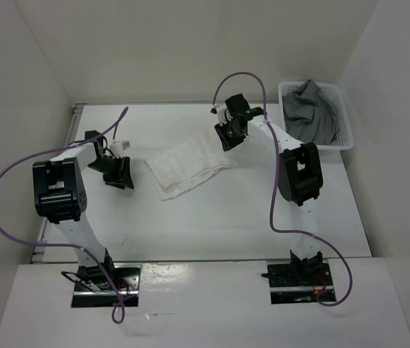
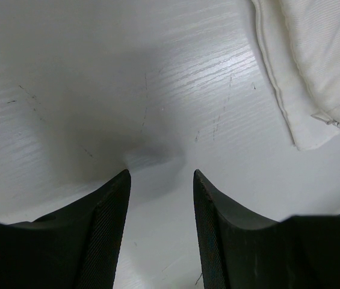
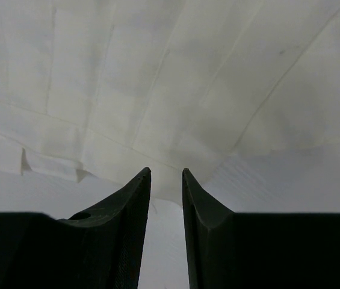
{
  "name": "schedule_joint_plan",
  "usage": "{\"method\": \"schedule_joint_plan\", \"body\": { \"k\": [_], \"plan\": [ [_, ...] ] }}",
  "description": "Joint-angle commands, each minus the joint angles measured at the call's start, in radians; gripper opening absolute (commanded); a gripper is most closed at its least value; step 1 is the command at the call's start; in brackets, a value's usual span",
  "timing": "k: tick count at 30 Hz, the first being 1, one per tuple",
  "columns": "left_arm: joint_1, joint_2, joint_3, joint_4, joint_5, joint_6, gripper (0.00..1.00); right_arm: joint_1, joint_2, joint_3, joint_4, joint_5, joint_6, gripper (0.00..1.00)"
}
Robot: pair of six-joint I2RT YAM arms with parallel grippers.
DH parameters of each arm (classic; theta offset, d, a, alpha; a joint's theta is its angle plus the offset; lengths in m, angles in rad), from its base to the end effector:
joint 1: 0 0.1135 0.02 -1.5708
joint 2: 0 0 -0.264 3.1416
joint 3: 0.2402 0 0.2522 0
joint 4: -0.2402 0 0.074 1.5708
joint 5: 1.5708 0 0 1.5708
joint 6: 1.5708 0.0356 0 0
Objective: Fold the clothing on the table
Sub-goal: Fold the skirt
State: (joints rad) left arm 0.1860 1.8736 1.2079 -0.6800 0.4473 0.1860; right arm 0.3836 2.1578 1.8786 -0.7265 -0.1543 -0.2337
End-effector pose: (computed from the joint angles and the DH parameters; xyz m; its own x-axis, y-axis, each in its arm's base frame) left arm 0.3489 0.0500 0.1580 -0.9547 -0.0100 -0.2973 0.1065 0.9217 -0.3731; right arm 0.4400 0.1835 0.2313 -0.6586 -0.5125 -0.5510 -0.6154 0.7882 0.0023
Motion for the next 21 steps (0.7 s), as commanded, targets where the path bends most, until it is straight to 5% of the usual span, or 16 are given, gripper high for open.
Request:
{"method": "schedule_joint_plan", "body": {
  "k": [1, 21],
  "plan": [
    [0.003, -0.008, -0.007, -0.026, 0.011, 0.033, 0.54, -0.009, -0.052, -0.074, 0.042, -0.041, -0.007, 0.33],
    [-0.082, -0.048, -0.018, -0.038, -0.009, 0.061, 0.54, -0.061, -0.087, -0.3, 0.122, -0.071, 0.014, 0.33]
  ]
}}
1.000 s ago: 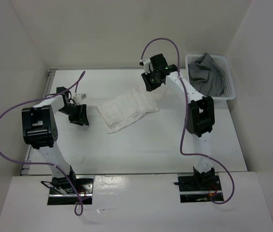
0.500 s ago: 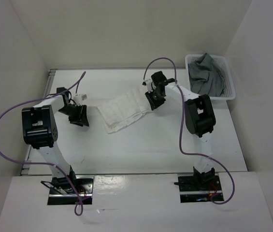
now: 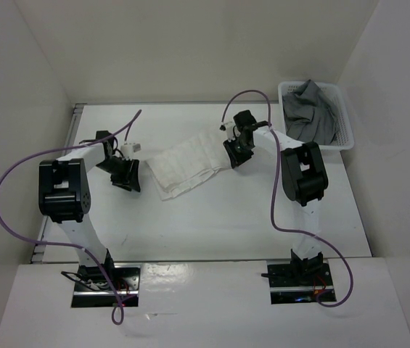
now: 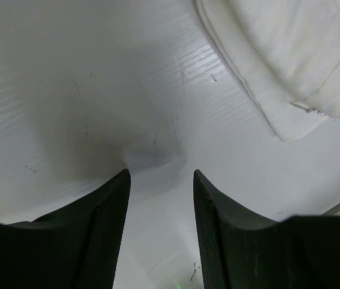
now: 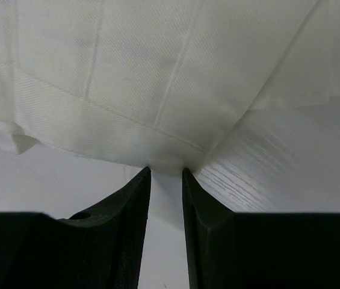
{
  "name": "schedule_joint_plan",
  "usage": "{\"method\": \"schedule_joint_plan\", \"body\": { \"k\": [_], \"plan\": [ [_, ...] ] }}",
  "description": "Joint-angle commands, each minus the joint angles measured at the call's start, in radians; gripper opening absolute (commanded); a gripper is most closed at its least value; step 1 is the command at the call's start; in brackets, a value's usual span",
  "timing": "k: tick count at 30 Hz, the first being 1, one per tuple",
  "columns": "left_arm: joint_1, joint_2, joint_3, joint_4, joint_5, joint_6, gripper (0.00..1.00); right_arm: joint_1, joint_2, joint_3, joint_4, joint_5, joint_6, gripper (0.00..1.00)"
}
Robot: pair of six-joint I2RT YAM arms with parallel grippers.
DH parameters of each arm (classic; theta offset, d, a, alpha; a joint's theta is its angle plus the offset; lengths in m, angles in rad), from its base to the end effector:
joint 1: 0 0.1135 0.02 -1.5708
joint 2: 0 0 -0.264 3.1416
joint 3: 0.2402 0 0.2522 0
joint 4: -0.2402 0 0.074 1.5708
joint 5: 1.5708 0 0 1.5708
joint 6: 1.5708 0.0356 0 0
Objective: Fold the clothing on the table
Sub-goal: Fold the skirt
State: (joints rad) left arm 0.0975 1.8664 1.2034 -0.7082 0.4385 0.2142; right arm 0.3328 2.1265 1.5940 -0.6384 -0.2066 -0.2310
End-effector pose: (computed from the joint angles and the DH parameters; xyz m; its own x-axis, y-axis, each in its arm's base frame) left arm 0.3478 0.0188 0.1584 -0.9541 0.1001 -0.2822 0.2031 0.9088 -0.3645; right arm 0.4164 0.1517 0.1648 -0.7570 -0.4987 -0.4222 -0.5840 0.8062 0.0948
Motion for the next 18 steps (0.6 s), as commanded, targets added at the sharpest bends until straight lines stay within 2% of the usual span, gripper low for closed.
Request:
{"method": "schedule_joint_plan", "body": {
  "k": [1, 11, 18],
  "plan": [
    [0.007, -0.041, -0.013, -0.01, 0.0, 0.033, 0.54, -0.011, -0.056, -0.016, 0.034, -0.019, 0.012, 0.33],
    [0.007, -0.05, -0.022, -0.01, 0.0, 0.024, 0.54, -0.038, -0.123, 0.006, 0.043, 0.015, 0.032, 0.36],
    [0.007, -0.05, -0.022, -0.01, 0.0, 0.024, 0.54, -0.049, -0.1, -0.005, 0.052, 0.015, 0.032, 0.37]
  ]
}}
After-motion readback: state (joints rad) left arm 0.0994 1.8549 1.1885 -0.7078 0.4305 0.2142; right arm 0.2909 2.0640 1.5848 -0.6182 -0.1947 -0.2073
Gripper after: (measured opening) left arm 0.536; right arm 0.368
